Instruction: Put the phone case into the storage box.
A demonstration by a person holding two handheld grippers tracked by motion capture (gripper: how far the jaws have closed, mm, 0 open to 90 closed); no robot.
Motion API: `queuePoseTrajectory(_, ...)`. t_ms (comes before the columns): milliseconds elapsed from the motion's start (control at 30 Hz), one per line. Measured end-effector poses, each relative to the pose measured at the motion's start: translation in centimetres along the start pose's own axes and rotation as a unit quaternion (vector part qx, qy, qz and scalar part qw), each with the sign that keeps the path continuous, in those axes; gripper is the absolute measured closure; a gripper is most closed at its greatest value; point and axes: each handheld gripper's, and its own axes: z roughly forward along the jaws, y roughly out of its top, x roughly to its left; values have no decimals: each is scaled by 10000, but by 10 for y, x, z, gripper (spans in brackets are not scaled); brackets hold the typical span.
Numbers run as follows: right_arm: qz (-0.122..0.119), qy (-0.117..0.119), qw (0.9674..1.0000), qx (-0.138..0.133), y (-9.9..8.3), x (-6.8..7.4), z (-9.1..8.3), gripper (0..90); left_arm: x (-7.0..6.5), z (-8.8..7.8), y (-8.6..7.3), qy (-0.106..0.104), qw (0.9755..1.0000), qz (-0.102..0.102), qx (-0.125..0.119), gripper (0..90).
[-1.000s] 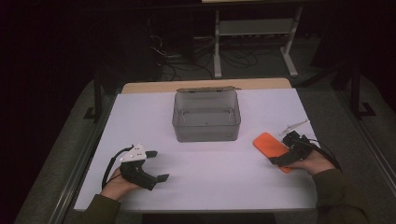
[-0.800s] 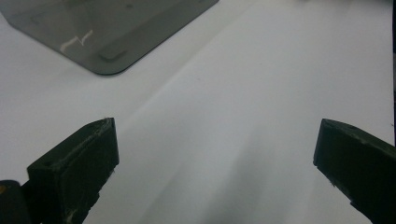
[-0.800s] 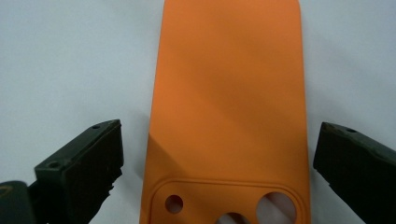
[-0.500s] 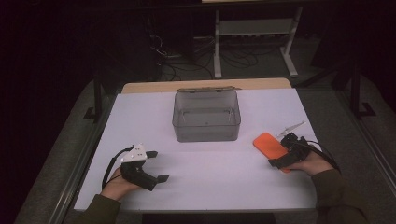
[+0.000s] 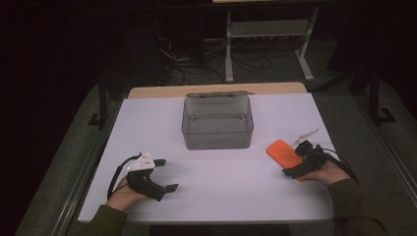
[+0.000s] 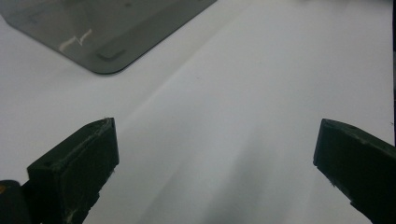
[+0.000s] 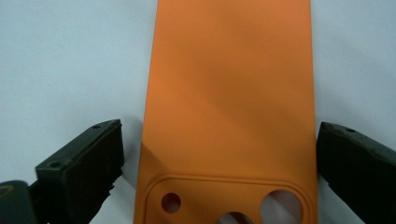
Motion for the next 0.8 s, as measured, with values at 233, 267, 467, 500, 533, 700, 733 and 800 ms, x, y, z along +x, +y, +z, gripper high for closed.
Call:
queuePoseTrajectory(233, 12, -61, 10000, 18, 0, 1, 1, 13, 0, 0, 0, 9, 10000, -5, -1, 0)
queuePoseTrajectory(267, 14, -64, 10000, 27, 0, 1, 1, 13, 0, 0, 0, 10, 10000, -5, 0, 0)
queuePoseTrajectory(467, 116, -146, 9998, 99, 1, 3, 0, 13, 0, 0, 0, 15, 10000, -6, -7, 0)
queuePoseTrajectory(500, 121, -154, 9998, 95, 1, 3, 0, 13, 0, 0, 0, 15, 10000, -3, -5, 0)
queuePoseTrajectory(533, 132, -162, 9997, 98, 1, 3, 0, 13, 0, 0, 0, 16, 10000, -1, -4, 0)
queuePoseTrajectory(700, 154, -197, 9997, 78, 0, 4, 0, 15, 0, -1, 0, 27, 10000, -15, -9, 0)
queuePoseTrajectory(733, 155, -194, 9997, 79, 0, 5, 0, 15, 0, -1, 0, 28, 10000, -18, -10, 0)
queuePoseTrajectory(800, 167, -209, 9996, 73, 0, 5, 0, 15, 0, -1, 0, 29, 10000, -20, -10, 0)
